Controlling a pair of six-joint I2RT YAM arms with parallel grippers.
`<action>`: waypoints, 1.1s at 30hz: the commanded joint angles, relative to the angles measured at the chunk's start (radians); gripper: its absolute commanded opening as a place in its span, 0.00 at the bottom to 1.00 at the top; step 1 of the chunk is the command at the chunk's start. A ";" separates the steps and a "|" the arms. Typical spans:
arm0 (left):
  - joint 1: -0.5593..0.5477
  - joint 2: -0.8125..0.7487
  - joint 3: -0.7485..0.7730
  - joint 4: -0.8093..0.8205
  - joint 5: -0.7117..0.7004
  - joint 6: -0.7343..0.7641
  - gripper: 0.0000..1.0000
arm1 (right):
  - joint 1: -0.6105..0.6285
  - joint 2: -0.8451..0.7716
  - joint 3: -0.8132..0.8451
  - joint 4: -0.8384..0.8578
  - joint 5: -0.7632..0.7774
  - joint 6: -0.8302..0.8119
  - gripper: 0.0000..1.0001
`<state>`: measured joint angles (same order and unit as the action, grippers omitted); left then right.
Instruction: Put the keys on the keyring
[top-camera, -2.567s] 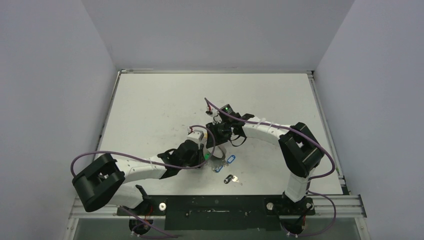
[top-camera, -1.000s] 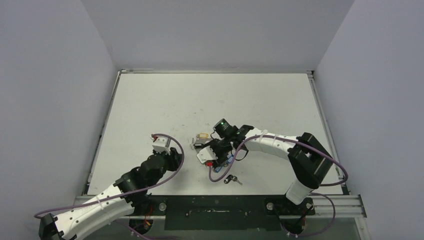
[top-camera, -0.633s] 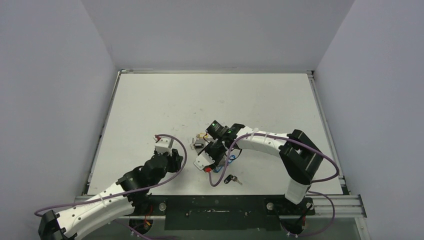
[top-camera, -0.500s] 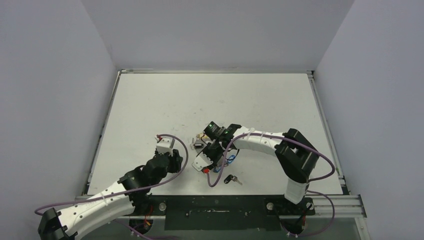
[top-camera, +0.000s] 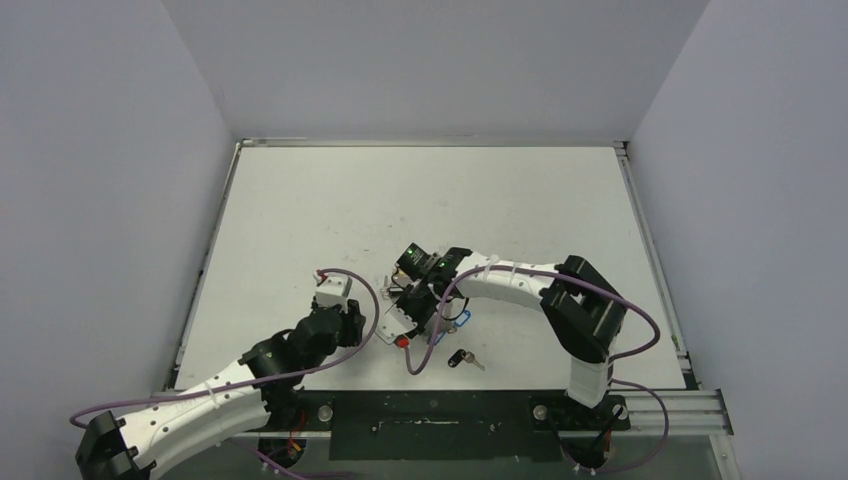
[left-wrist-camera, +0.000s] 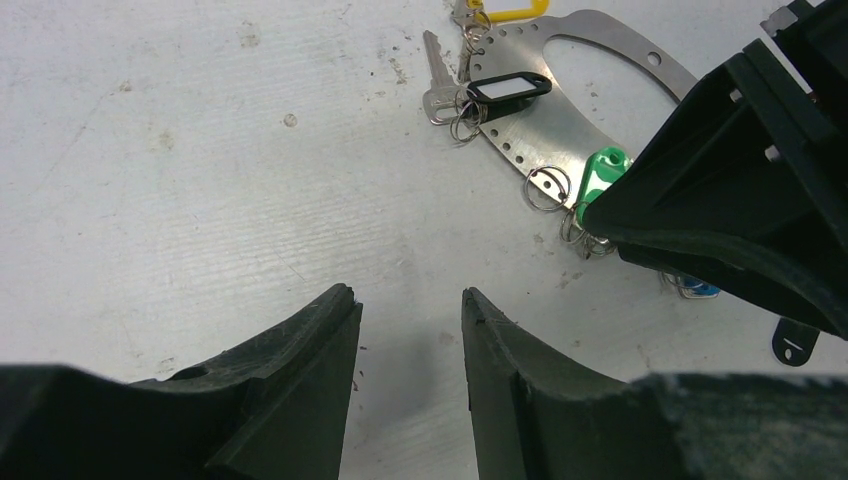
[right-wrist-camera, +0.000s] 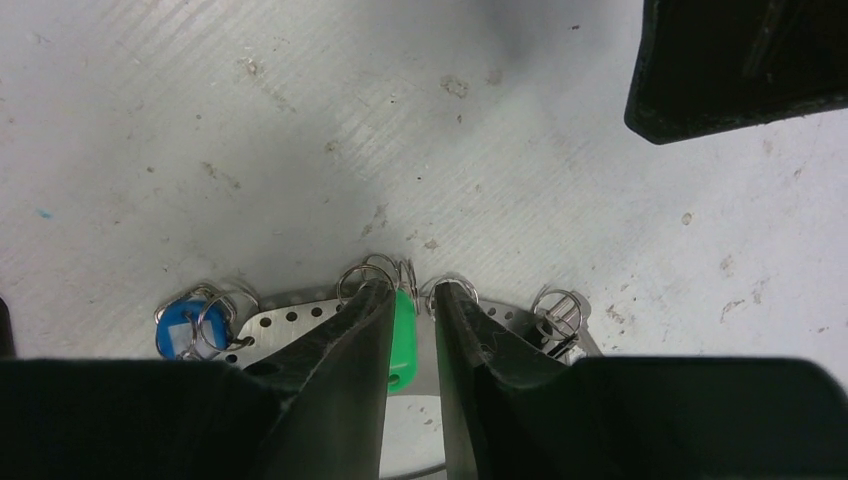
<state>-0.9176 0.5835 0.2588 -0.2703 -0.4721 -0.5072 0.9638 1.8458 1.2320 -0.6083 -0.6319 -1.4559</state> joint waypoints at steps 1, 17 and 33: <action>-0.003 -0.017 0.034 -0.001 -0.020 0.008 0.41 | 0.001 0.004 0.048 -0.017 -0.001 -0.007 0.22; -0.003 -0.028 0.030 -0.007 -0.026 -0.005 0.41 | 0.001 0.075 0.102 -0.079 0.021 -0.027 0.18; -0.003 -0.033 0.045 -0.019 -0.029 0.002 0.41 | -0.004 0.069 0.129 -0.033 0.043 0.113 0.00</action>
<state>-0.9176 0.5621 0.2588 -0.2897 -0.4854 -0.5114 0.9634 1.9289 1.3315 -0.6815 -0.5789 -1.4143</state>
